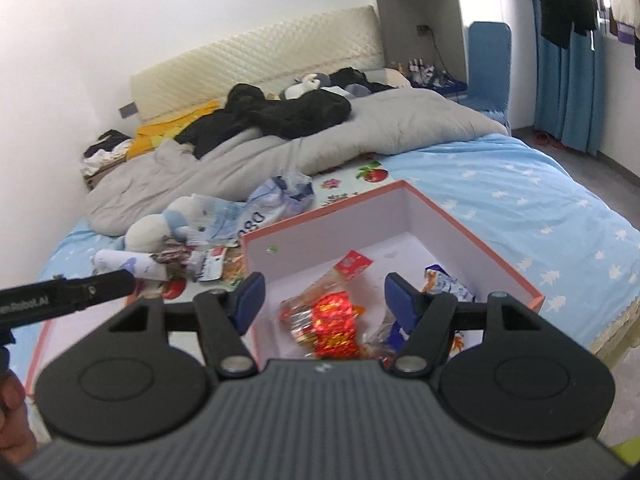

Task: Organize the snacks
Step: 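Lower both packets into the deep pink box and open both tools, then move both open tools back to the remaining packets beside the spray bottle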

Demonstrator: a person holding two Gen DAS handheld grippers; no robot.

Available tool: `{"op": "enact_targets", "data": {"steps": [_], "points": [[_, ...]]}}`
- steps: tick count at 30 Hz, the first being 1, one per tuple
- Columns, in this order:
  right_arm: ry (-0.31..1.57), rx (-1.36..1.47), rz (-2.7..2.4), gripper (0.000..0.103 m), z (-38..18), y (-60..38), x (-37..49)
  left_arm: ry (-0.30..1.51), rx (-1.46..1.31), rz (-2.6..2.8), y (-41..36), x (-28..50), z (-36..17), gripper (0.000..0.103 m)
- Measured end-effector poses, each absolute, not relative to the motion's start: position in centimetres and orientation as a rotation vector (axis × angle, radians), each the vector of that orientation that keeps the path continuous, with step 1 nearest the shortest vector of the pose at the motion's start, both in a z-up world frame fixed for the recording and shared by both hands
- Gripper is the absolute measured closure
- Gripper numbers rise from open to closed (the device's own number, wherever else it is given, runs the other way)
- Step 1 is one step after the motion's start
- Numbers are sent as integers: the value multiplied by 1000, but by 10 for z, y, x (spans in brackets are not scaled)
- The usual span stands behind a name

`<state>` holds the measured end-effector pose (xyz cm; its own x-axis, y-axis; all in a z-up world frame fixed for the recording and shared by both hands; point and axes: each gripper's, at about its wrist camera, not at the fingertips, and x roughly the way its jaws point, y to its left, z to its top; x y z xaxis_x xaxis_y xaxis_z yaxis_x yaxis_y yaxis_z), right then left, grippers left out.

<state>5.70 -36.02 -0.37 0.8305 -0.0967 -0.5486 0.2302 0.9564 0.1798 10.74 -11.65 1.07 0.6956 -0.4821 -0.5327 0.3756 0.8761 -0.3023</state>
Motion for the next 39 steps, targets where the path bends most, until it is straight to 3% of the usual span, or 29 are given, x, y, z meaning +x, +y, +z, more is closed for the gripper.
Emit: {"op": "enact_targets", "data": {"steps": [20, 39], "points": [[571, 63, -10, 35, -34, -256, -7, 701, -252, -350, -24, 22, -29, 49], [634, -198, 28, 38, -73, -194, 45, 758, -308, -246, 28, 89, -67, 39]]}}
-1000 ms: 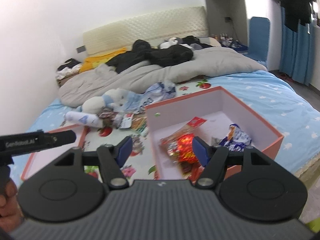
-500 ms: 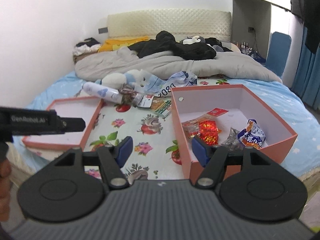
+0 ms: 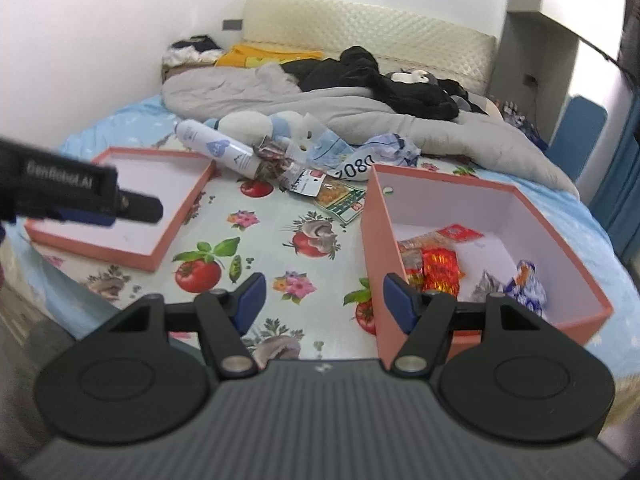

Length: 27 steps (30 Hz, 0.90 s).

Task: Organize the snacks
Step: 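Move both open tools back to the remaining packets beside the spray bottle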

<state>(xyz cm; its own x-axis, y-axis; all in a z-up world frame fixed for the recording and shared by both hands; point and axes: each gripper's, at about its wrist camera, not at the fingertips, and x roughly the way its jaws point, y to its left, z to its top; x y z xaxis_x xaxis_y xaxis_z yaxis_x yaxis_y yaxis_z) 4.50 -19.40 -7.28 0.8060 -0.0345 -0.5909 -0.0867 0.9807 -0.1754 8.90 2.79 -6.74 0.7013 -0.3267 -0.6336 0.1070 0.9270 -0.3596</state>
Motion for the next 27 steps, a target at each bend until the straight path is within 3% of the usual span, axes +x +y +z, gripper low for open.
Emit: {"op": "enact_targets", "data": {"steps": [13, 27], "points": [[661, -431, 80, 41, -125, -151, 168, 785, -397, -139, 64, 230, -113, 36], [748, -625, -30, 46, -214, -150, 313, 821, -562, -197, 48, 383, -187, 32]]}}
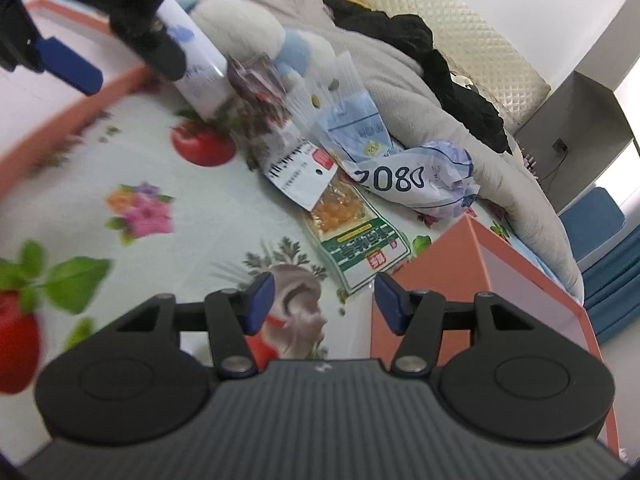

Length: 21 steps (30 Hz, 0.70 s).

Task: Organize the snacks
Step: 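Move both open tools back to the remaining packets beside the spray bottle, then grasp the dark brown packet with left tool while right tool grasps the green-labelled pickle packet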

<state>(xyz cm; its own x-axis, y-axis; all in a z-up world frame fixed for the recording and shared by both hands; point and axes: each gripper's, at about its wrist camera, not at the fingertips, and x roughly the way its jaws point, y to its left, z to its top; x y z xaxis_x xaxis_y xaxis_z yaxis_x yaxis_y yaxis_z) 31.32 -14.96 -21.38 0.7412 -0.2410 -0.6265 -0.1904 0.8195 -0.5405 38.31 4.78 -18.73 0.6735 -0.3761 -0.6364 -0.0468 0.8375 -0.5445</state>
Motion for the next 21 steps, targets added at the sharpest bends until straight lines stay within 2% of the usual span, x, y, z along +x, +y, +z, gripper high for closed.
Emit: {"op": "enact_targets", "data": {"steps": [10, 11, 14, 17, 21], "points": [[771, -751, -84, 48, -249, -155, 362, 830, -619, -279, 21, 442, -218, 33], [766, -766, -92, 52, -252, -155, 364, 826, -615, -278, 18, 447, -218, 33], [760, -780, -101, 53, -254, -157, 369, 830, -633, -271, 13, 458, -223, 34], [760, -789, -107, 59, -256, -156, 373, 832, -672, -264, 12, 470, -228, 34], [775, -781, -100, 74, -258, -156, 377, 830, -721, -246, 9, 484, -232, 34]]}}
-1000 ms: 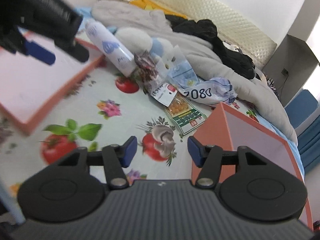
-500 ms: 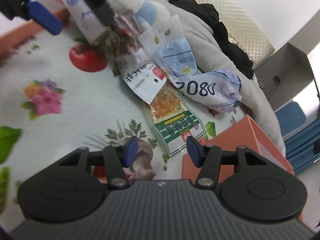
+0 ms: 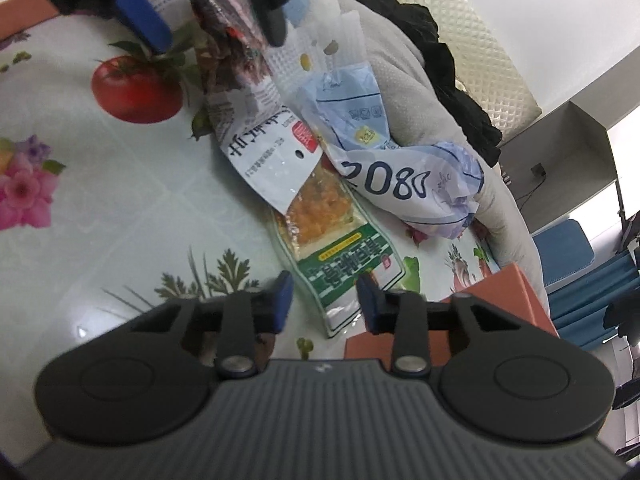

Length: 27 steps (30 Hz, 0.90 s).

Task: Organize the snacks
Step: 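Grasp the dark brown packet with left tool while right tool grasps the green-labelled pickle packet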

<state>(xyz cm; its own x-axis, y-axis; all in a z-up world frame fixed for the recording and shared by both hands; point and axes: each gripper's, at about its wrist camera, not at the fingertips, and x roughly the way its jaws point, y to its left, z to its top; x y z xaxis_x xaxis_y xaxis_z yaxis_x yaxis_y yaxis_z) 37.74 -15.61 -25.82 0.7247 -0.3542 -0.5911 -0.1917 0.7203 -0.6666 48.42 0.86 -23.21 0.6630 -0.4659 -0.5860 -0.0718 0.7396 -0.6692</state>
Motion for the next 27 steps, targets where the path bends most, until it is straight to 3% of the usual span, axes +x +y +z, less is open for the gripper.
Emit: {"op": "enact_targets", "data": {"steps": [4, 5, 7, 10, 25, 26, 27], "points": [[793, -741, -77, 85, -257, -157, 381, 824, -760, -213, 0, 495, -238, 37], [800, -728, -71, 89, -256, -158, 382, 822, -762, -201, -1, 497, -240, 41], [816, -695, -60, 93, -254, -159, 383, 837, -768, -170, -4, 500, -244, 63], [820, -655, -43, 96, -249, -160, 379, 832, -771, -160, -3, 500, -246, 73], [725, -305, -22, 91, -199, -183, 368, 783, -685, -159, 57, 396, -203, 76], [729, -286, -22, 88, -199, -183, 372, 779, -669, -154, 60, 391, -200, 76], [729, -261, -19, 76, -199, -184, 376, 779, -663, -153, 64, 386, -198, 76]]}}
